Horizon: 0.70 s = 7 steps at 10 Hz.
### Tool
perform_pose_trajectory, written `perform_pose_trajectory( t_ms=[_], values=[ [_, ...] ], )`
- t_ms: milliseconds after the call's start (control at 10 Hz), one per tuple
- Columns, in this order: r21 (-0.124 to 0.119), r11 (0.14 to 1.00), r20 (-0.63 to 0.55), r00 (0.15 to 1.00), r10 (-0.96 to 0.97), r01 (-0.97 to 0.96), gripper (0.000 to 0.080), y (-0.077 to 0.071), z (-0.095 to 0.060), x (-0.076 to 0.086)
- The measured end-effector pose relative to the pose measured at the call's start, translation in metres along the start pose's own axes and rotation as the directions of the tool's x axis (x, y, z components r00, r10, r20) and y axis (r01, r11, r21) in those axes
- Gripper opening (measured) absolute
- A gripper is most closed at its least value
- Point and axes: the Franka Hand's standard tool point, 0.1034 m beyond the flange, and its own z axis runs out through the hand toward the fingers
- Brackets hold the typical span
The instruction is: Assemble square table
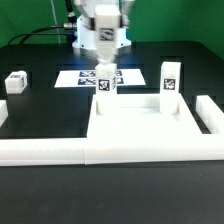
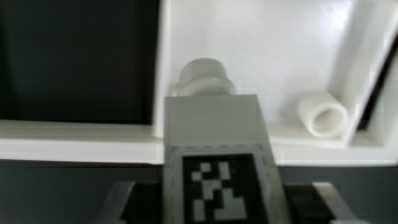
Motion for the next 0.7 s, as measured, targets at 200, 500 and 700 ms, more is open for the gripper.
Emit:
perform_pose_trajectory(
  t_ms=[200,500,700],
  values=[
    [0.026,0.980,-0.054,0.979,0.197,-0.196,0.0290,-0.045,0.008,0.033],
    [0.019,0.990,-0.051,0.989,0.140,-0.139,0.0290,-0.042,0.010,0.030],
    [0.018,0.991,-0.085,0.987,0.137,-0.135,0.0290,-0.043,0.012,0.029]
  ],
)
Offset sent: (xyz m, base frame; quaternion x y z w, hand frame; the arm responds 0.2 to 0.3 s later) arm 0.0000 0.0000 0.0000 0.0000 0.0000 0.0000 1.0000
